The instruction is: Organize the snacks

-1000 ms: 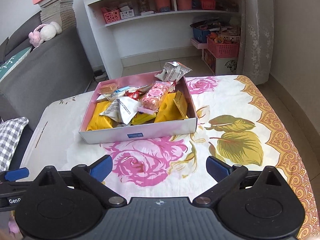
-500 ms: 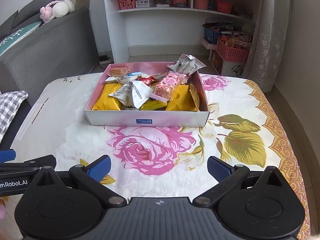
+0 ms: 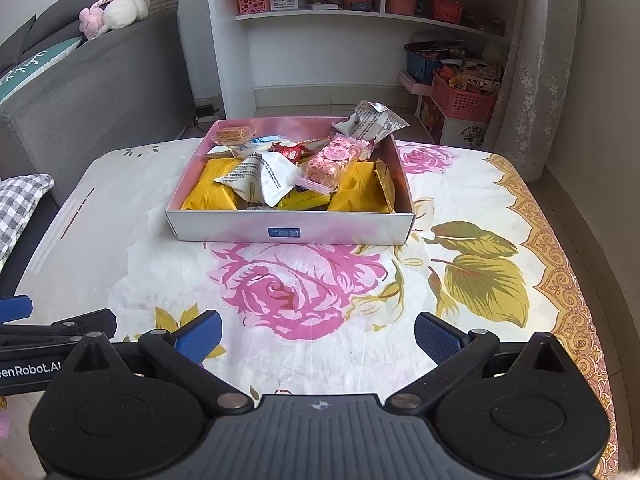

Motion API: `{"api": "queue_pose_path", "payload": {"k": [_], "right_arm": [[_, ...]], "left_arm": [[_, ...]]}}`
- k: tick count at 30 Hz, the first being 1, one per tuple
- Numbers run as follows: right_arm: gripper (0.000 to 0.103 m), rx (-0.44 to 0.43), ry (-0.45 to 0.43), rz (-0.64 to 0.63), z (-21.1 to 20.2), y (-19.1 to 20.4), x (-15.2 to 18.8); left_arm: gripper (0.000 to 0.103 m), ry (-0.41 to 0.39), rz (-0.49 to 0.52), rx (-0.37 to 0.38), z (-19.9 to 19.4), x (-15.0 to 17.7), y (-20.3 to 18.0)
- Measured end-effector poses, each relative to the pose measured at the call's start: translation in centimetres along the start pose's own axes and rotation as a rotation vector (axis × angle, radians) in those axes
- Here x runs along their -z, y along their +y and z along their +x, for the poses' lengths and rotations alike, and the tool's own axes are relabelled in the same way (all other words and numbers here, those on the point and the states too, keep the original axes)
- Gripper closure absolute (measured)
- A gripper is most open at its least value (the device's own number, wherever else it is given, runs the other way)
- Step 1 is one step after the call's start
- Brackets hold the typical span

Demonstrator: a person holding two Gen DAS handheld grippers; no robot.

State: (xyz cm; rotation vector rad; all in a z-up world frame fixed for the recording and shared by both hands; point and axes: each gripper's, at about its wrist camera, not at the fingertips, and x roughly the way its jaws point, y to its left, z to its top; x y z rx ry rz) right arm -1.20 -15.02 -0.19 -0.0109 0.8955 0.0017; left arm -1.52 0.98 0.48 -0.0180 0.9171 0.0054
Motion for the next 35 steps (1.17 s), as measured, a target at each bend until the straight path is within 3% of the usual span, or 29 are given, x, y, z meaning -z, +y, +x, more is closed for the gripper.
{"api": "queue_pose_path", "payload": {"k": [35], "right_arm": [[0.007, 0.003, 0.015, 0.004, 0.18, -0.07, 0.11]], "left_arm": [[0.0, 0.01, 0.013, 0.019, -0.18, 0.07, -0.22]]}}
